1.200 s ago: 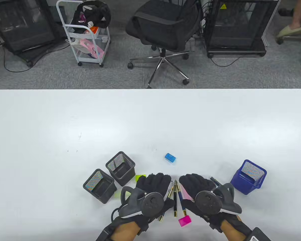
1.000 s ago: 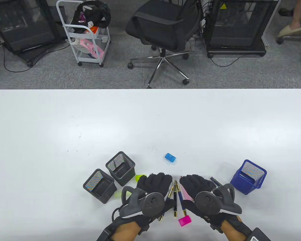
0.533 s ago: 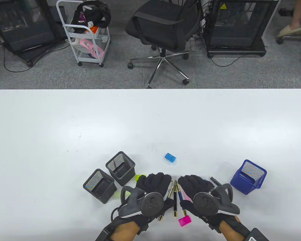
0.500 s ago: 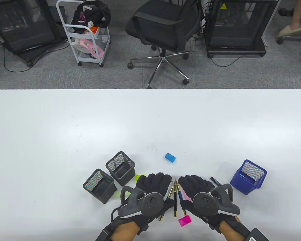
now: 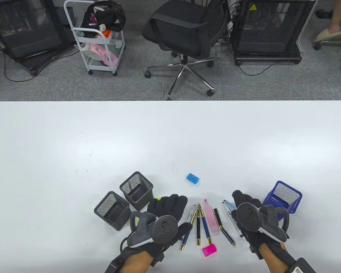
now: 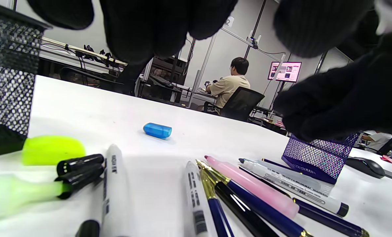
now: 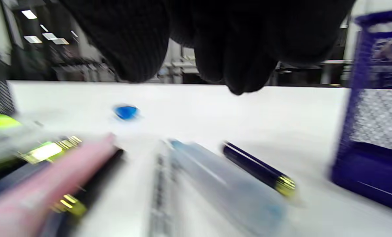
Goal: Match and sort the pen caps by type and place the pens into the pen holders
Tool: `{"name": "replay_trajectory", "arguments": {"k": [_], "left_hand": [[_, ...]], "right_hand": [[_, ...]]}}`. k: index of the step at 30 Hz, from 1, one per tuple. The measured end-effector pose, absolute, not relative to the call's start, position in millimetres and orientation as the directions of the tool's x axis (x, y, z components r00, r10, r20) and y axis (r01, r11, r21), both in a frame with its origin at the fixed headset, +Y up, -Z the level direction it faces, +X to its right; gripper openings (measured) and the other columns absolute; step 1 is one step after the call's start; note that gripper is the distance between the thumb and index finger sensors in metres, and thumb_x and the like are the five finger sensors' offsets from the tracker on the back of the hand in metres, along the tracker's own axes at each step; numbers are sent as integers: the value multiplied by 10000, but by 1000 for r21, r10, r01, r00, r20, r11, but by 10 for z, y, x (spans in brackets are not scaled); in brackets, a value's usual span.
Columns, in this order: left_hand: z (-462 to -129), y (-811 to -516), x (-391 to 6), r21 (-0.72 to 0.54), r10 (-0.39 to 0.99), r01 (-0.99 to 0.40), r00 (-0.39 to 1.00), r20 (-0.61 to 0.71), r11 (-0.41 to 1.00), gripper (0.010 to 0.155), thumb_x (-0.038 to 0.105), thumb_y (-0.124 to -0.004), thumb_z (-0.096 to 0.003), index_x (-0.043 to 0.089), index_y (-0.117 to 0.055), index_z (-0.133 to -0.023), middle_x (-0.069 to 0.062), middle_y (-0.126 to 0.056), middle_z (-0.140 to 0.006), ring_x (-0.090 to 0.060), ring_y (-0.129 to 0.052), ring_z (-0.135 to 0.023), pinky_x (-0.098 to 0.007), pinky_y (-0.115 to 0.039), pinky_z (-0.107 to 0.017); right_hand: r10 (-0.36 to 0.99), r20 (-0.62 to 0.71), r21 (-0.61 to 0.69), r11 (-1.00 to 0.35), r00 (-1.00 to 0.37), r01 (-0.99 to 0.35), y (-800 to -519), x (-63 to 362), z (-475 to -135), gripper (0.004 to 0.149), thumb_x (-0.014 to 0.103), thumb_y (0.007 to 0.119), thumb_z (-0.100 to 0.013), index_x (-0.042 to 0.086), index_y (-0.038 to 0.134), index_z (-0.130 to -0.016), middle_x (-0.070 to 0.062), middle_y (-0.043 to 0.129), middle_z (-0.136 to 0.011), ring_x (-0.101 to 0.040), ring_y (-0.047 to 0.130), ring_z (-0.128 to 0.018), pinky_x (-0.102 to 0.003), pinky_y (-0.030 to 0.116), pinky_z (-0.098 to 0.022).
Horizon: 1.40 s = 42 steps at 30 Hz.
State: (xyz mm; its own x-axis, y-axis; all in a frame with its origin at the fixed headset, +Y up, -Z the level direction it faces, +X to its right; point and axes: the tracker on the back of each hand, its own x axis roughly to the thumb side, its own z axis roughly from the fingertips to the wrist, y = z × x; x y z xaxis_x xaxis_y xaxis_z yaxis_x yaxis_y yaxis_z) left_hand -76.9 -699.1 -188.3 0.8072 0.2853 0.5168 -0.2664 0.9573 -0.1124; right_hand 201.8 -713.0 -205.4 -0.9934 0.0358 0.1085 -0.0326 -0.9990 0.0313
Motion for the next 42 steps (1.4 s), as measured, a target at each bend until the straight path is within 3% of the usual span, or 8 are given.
{"name": "replay_trajectory", "arguments": {"k": [8,20,23,27,31,35,39,42], "left_hand": [[-1881,-7004,-772,-132,288,-257,807,516,957,800,589,-760,-454,167,-570,-1108,-223,-628,-1121,-488,-750,-990,-783,-551,-645],[-1877,-7006,-768,-129,281,-251,809,516,959,798,587,-759,-456,167,-571,-1108,-229,-631,-1118,-491,-751,-988,-789,-551,-640],[-1876,-6990,-785,-115,287,-267,810,512,957,793,581,-759,-458,165,-573,-1106,-222,-634,-1119,-492,-754,-985,-787,-554,-640],[-1882,-6959,-837,-103,331,-323,809,487,941,767,560,-758,-467,160,-589,-1099,-227,-656,-1105,-489,-777,-967,-780,-572,-632],[-1914,-6951,-911,-155,469,-448,779,416,881,728,538,-761,-478,164,-623,-1087,-221,-713,-1077,-482,-829,-926,-768,-599,-621],[-1954,-6971,-986,-245,708,-666,639,299,705,688,510,-777,-478,148,-679,-1055,-235,-763,-1035,-481,-875,-871,-756,-630,-602],[-1975,-7021,-1018,-331,878,-813,438,193,478,664,494,-792,-480,125,-711,-1026,-257,-779,-1008,-490,-882,-842,-759,-632,-589],[-1981,-7029,-1028,-325,899,-838,397,186,438,625,480,-806,-478,141,-744,-1000,-241,-803,-994,-476,-901,-829,-756,-645,-583]], "right_hand": [[-189,117,108,-973,-975,202,-7402,1921,-2094,626,318,981,-364,97,744,-900,-198,950,-762,-353,1043,-581,-376,908,-331],[-314,149,69,-943,-938,327,-7540,1841,-2109,650,312,1009,-340,82,754,-892,-185,992,-710,-341,1066,-533,-364,914,-307],[-264,133,42,-962,-955,271,-7461,1849,-2107,625,291,1009,-343,78,767,-879,-189,1000,-695,-343,1073,-516,-364,915,-297],[-103,114,-75,-993,-988,95,-7180,1903,-2055,627,296,1001,-344,71,760,-877,-187,1000,-689,-325,1080,-504,-356,918,-288],[293,229,-124,-937,-928,-327,-6833,1910,-1936,634,300,990,-348,66,735,-879,-182,998,-687,-309,1083,-498,-347,925,-286],[564,348,37,-807,-749,-590,-6661,1724,-1863,636,305,975,-362,57,709,-885,-187,989,-694,-305,1084,-496,-340,929,-289],[623,406,118,-762,-669,-637,-6591,1471,-1821,634,308,968,-369,54,702,-885,-186,989,-693,-303,1086,-496,-332,932,-285],[627,446,130,-751,-638,-647,-6578,1296,-1823,629,316,967,-371,56,705,-881,-181,991,-690,-295,1090,-494,-322,937,-279]]}}
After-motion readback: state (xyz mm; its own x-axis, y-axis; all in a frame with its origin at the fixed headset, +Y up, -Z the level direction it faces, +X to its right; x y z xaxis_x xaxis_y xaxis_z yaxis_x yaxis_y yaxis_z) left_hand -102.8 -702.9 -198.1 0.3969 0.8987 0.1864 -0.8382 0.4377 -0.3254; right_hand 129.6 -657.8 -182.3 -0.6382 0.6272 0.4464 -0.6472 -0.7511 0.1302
